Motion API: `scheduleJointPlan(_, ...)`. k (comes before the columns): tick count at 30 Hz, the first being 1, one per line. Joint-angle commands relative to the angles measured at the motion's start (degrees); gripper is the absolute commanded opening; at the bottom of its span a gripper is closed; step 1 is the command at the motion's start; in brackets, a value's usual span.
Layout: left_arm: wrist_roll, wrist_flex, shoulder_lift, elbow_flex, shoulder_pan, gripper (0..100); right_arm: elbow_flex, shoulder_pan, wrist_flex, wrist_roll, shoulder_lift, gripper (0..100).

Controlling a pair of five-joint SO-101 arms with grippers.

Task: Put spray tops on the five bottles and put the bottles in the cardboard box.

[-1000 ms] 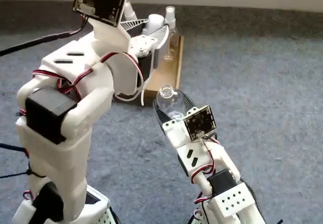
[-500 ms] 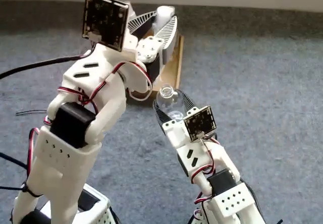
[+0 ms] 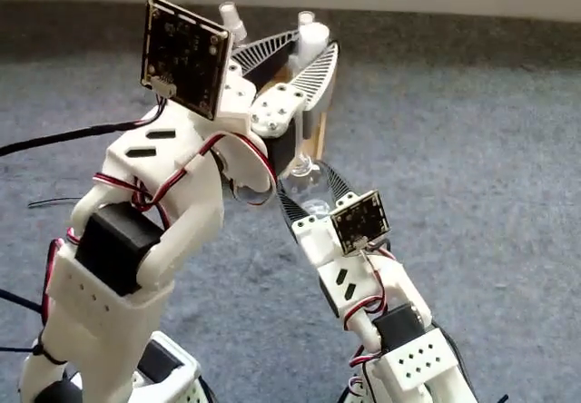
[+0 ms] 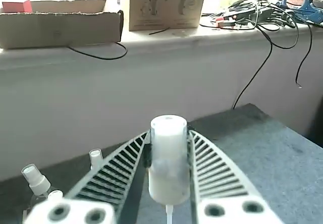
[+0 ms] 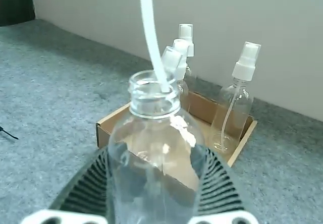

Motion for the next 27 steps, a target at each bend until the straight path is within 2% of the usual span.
scheduleJointPlan(1, 0.4, 0.4, -1.0, -0.9, 1.3, 0, -0.8, 0.4, -1.0, -0.6, -0.9, 0.4)
scheduleJointPlan(8, 0.4, -0.9, -1.0, 5.8, -1.5, 0, -1.3, 0.4, -1.0, -0.6, -0.9, 0.4)
scheduleJointPlan(13, 0.4, -5.7, -1.3, 16.8, -1.3, 1, -1.4, 0.5, -0.8, -0.6, -0.9, 0.4)
scheduleJointPlan(17, 0.4, -6.4, -1.3, 22.2, -1.5, 1, -1.4, 1.1, -0.8, -0.7, -0.9, 0.4)
scheduleJointPlan(23, 0.4, -6.6, -8.7, 28.2, -1.0, 1, -1.4, 8.4, -0.7, -8.9, -0.6, 0.4)
scheduleJointPlan(27, 0.4, -8.6, -12.3, 33.1, -1.0, 8, -1.5, 7.3, -0.7, -8.8, -0.6, 0.4)
